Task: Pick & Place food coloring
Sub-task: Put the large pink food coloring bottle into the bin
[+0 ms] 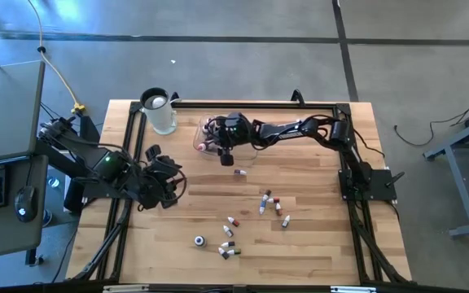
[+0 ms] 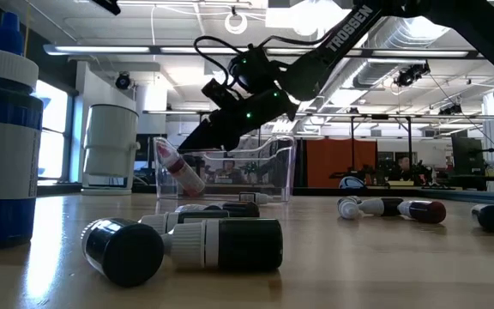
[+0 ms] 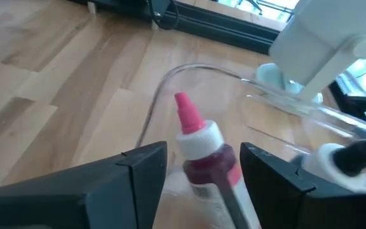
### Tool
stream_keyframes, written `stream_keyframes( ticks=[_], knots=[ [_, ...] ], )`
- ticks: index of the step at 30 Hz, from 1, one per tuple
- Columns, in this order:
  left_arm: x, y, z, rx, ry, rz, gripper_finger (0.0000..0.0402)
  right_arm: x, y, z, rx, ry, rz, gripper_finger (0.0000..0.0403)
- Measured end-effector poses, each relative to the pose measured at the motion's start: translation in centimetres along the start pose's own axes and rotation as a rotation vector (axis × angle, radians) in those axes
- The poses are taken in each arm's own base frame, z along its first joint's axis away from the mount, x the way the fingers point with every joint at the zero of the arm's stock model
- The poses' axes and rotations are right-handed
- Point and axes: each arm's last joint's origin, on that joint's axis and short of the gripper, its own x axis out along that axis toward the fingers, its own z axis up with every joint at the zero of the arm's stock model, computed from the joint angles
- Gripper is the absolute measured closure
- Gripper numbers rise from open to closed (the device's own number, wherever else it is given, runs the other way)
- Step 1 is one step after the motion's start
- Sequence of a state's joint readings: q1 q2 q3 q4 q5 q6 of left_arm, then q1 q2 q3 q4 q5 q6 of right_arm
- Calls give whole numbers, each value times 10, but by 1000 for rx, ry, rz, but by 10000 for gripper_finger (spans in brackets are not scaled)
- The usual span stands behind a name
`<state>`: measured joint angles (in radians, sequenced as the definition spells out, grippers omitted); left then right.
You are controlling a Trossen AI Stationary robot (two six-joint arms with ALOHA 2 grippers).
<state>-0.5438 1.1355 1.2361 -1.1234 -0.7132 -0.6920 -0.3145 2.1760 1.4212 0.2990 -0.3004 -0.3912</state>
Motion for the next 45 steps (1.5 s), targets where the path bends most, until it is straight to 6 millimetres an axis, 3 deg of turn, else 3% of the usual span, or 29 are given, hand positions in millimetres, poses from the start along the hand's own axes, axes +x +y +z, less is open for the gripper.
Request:
stream_keyframes(
  ticks=[18, 22, 26, 29, 36, 45],
  knots=[
    [-11, 1, 15, 62, -59, -37, 229, 2, 3, -3, -5, 41, -22, 210],
    [-11, 1, 15, 62, -53, -45, 229, -8, 2, 11, -37, 61, -26, 210],
    [-11, 1, 14, 64, -48, -50, 229, -16, -10, 46, -31, 105, 3, 210],
    [-11, 1, 14, 64, -48, -50, 229, -11, -18, 59, -79, 166, -20, 210],
    [-11, 1, 13, 71, -31, -61, 229, 6, -22, 53, -68, 257, 82, 210],
    [-11, 0, 13, 96, -20, -76, 229, 22, -18, 23, -77, 349, 133, 210]
  ],
)
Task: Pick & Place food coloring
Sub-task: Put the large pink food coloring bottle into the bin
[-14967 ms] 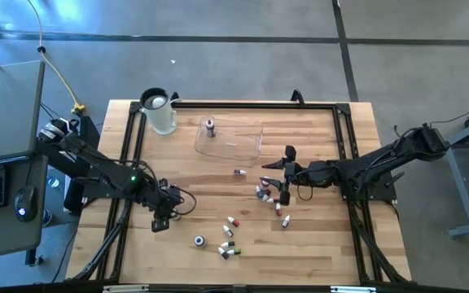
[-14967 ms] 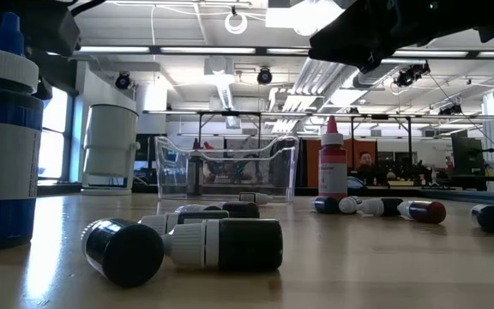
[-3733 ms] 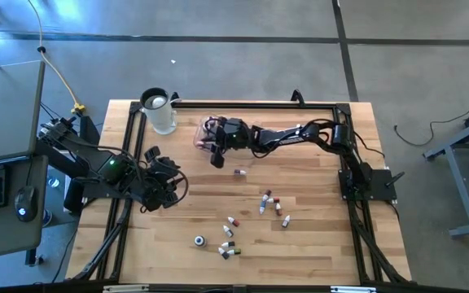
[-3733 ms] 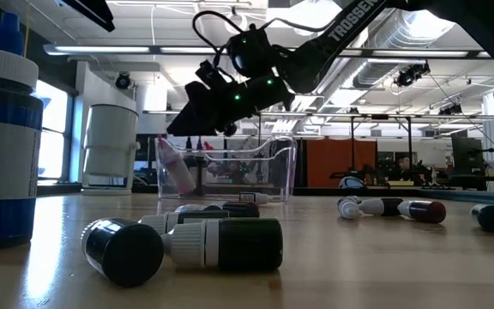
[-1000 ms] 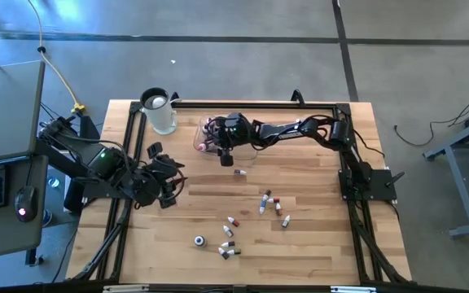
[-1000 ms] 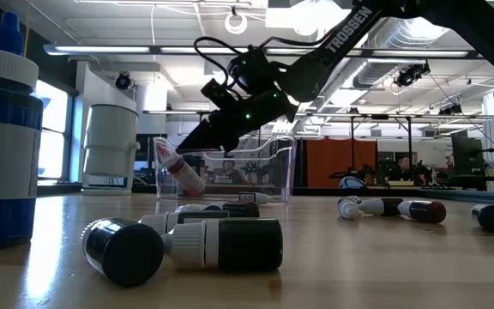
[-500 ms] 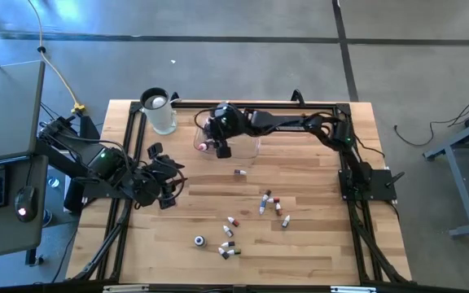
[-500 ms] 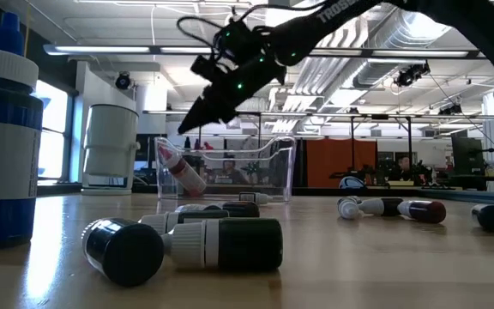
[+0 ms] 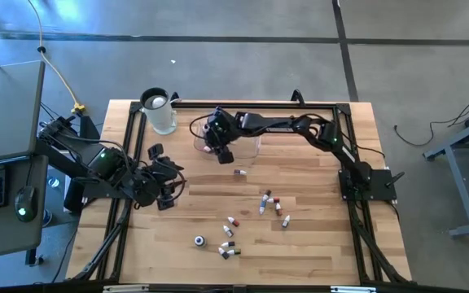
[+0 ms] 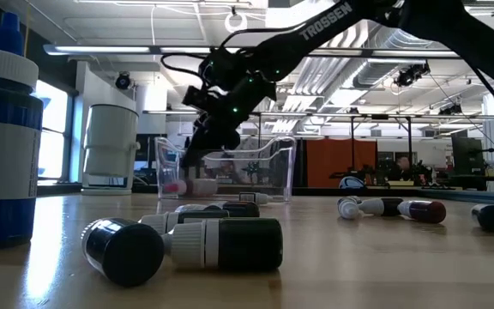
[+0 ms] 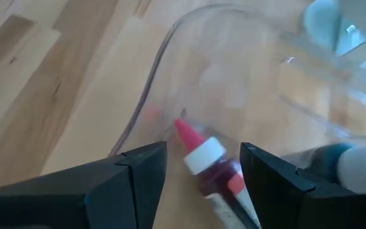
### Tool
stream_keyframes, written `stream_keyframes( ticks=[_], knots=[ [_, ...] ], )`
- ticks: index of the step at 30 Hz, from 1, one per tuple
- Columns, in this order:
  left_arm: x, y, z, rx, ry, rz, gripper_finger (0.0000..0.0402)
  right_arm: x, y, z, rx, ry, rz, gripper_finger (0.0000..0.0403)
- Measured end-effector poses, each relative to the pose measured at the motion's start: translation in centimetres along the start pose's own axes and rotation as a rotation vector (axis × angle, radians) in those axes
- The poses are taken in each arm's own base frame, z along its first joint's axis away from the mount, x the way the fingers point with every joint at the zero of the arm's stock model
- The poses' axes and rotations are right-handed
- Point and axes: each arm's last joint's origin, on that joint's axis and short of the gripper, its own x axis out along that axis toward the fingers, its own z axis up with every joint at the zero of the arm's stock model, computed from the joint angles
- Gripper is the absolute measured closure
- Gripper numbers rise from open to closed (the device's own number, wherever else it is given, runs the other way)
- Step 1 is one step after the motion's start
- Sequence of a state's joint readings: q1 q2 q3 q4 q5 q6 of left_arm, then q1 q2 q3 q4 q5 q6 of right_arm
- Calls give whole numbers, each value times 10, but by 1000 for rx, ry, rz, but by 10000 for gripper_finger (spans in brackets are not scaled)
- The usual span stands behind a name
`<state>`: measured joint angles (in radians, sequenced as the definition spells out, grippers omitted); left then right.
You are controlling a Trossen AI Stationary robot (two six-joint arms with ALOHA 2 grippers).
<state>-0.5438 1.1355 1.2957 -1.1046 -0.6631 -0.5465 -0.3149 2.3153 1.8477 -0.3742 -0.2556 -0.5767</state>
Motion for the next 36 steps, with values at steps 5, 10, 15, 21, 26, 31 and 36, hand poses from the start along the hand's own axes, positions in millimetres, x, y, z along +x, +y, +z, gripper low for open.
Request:
stream_keyframes(
  ticks=[5, 10, 15, 21, 26, 31, 36],
  knots=[
    [0, 0, 0, 0, 1, -2, 229, 0, -6, -11, 21, 39, 10, 210],
    [0, 0, 0, -4, 0, -3, 229, -1, -10, -16, -14, 48, 18, 210],
    [0, 0, 0, -6, -2, -1, 229, -5, -4, -7, -44, 67, -31, 210],
    [0, 1, 1, -30, -31, 45, 229, -39, 7, 26, -101, 92, -186, 210],
    [4, -4, 1, -54, -3, 15, 229, -102, 23, 66, -132, 64, -317, 210],
    [11, -9, 3, -55, -20, 52, 229, -190, 51, 101, -140, 20, -474, 210],
    [40, -4, 20, -171, -107, 239, 229, -274, 84, 108, -7, 5, -593, 210]
  ],
)
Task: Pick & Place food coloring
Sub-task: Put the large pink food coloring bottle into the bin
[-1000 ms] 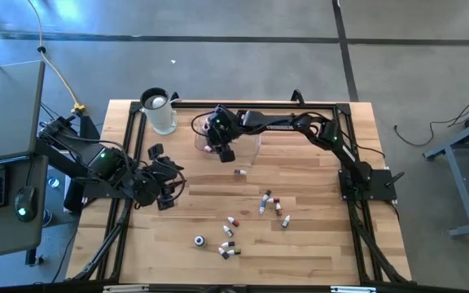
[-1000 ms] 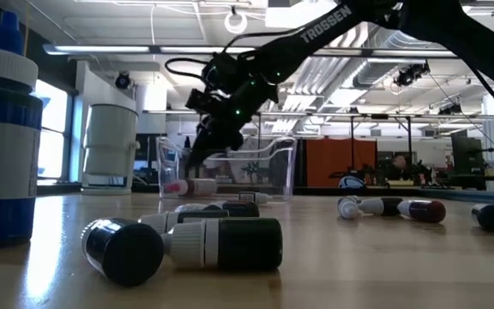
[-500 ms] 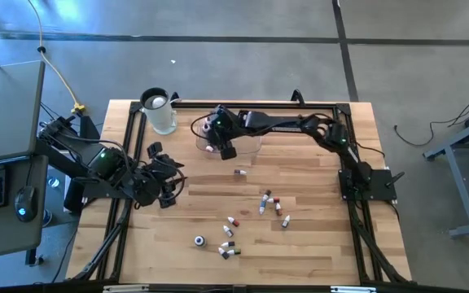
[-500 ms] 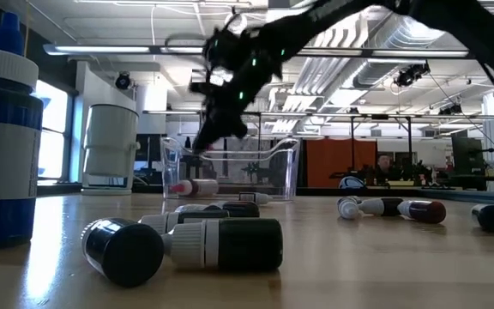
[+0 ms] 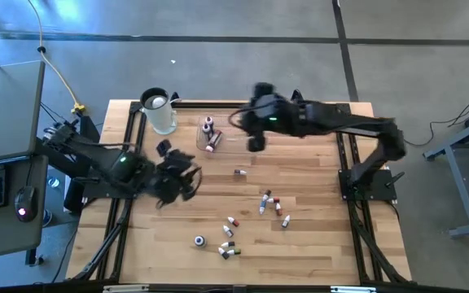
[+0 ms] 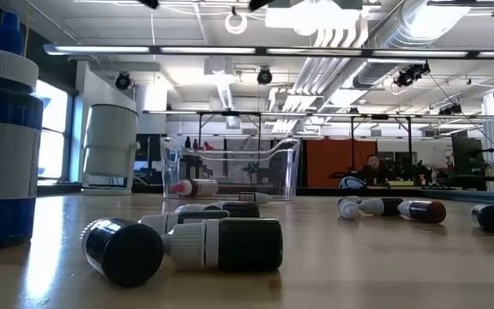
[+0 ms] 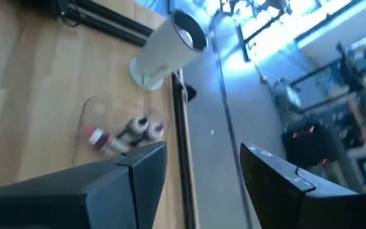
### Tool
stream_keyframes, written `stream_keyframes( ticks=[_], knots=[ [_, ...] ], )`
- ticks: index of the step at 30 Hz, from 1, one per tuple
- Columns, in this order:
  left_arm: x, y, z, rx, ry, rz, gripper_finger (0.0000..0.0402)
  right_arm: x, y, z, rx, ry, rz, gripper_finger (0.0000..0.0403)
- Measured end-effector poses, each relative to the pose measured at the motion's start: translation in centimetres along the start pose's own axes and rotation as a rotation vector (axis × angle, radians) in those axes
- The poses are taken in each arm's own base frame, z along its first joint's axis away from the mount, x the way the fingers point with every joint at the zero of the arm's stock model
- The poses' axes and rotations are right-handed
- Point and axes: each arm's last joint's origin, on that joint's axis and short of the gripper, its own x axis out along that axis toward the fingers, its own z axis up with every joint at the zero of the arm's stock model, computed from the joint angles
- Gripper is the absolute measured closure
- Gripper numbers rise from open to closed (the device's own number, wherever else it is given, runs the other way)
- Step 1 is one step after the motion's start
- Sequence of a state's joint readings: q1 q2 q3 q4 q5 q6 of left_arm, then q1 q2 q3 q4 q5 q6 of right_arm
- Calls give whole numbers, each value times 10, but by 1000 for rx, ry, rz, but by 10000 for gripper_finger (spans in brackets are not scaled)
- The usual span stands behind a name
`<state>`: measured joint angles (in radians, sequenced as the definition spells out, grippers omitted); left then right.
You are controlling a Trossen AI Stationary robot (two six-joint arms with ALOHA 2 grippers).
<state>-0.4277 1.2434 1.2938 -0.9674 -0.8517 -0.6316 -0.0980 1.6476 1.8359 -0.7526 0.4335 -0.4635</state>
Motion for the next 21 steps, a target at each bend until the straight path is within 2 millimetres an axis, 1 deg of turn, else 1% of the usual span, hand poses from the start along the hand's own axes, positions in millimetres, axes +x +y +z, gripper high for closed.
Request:
stream_keyframes(
  ticks=[3, 6, 7, 10, 12, 14, 15, 18, 21],
  knots=[
    [36, 13, 12, -106, 63, 51, 229, -42, -12, -10, 69, 18, 27, 210],
    [78, 38, 23, -182, 156, 73, 229, -75, -21, -24, 200, 47, 57, 210],
    [92, 47, 27, -202, 166, 76, 229, -83, -23, -29, 249, 68, 64, 210],
    [128, 78, 34, -286, 229, 33, 229, -97, -21, -48, 341, 146, 84, 210],
    [150, 94, 35, -362, 266, -45, 229, -99, -15, -62, 341, 181, 106, 210],
    [168, 109, 30, -429, 344, -89, 229, -97, -6, -78, 343, 210, 113, 210],
    [176, 114, 26, -454, 380, -104, 229, -93, 0, -86, 362, 221, 106, 210],
    [198, 119, 14, -479, 479, -111, 229, -80, 19, -112, 433, 237, 68, 210],
    [215, 114, 5, -471, 534, -101, 229, -62, 41, -138, 476, 191, 57, 210]
  ],
)
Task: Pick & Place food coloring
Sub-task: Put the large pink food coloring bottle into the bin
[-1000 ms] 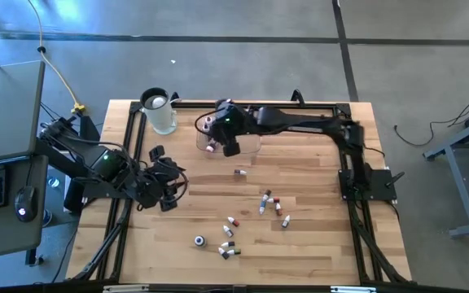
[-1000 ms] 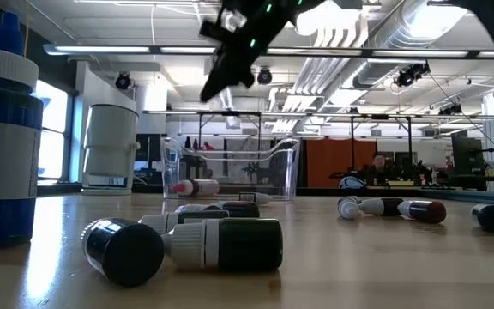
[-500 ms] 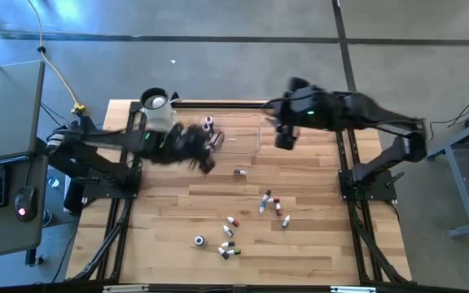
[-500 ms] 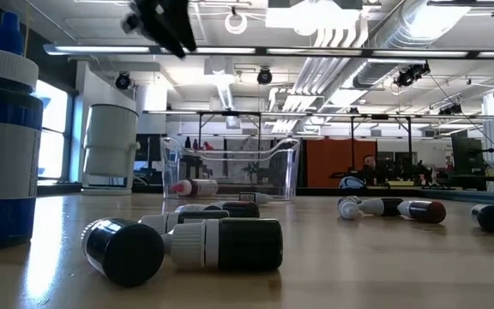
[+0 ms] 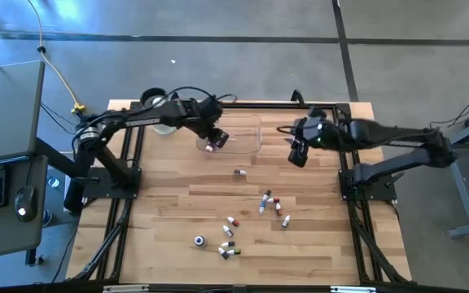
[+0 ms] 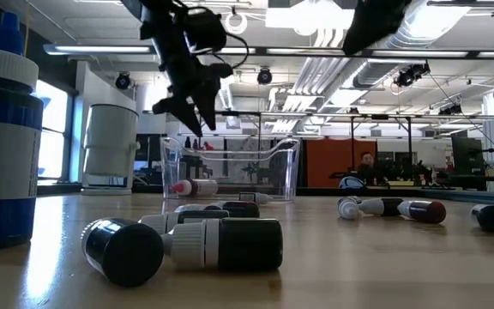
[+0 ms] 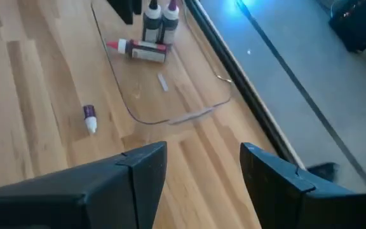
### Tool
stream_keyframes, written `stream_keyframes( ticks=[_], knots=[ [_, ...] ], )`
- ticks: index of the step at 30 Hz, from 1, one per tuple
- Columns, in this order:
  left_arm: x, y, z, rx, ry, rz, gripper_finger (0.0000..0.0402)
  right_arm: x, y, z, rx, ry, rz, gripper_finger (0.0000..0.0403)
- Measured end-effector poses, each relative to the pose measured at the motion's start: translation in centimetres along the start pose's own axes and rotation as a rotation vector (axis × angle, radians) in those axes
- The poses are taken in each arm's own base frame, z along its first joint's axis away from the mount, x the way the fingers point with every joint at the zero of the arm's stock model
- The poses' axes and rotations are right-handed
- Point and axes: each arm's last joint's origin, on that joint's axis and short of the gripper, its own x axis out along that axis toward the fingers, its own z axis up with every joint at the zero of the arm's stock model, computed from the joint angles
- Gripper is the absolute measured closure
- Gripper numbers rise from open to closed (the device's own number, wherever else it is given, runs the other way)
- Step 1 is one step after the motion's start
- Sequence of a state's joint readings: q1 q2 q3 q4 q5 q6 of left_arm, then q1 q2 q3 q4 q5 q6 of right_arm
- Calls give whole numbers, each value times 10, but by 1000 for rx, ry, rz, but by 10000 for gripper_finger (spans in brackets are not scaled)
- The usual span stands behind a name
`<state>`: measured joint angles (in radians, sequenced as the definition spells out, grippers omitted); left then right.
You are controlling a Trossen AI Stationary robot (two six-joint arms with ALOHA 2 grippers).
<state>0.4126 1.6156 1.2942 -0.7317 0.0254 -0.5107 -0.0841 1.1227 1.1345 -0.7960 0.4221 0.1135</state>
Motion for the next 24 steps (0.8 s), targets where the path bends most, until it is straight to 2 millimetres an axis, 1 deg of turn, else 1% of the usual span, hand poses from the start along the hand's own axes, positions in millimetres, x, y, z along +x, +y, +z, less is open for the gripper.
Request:
stream_keyframes(
  ticks=[4, 7, 9, 10, 13, 15, 19, 24],
  knots=[
    [22, -3, -4, 15, 66, 9, 229, 35, 12, -38, 33, -88, 30, 210],
    [32, -2, -5, 15, 92, 29, 229, 52, 19, -59, 61, -159, 72, 210],
    [38, -2, -5, 14, 106, 43, 229, 60, 21, -70, 57, -192, 85, 210],
    [40, 0, -6, 14, 113, 62, 229, 62, 22, -72, 29, -207, 84, 210],
    [46, 2, -6, 19, 95, 136, 229, 60, 21, -71, -22, -253, 71, 210],
    [48, 4, -7, 23, 91, 181, 229, 59, 20, -67, -19, -279, 66, 210],
    [53, 6, -9, 20, 110, 217, 229, 56, 20, -61, -4, -320, 71, 210],
    [67, 9, -12, 31, 154, 258, 229, 56, 20, -61, -8, -320, 88, 210]
  ],
)
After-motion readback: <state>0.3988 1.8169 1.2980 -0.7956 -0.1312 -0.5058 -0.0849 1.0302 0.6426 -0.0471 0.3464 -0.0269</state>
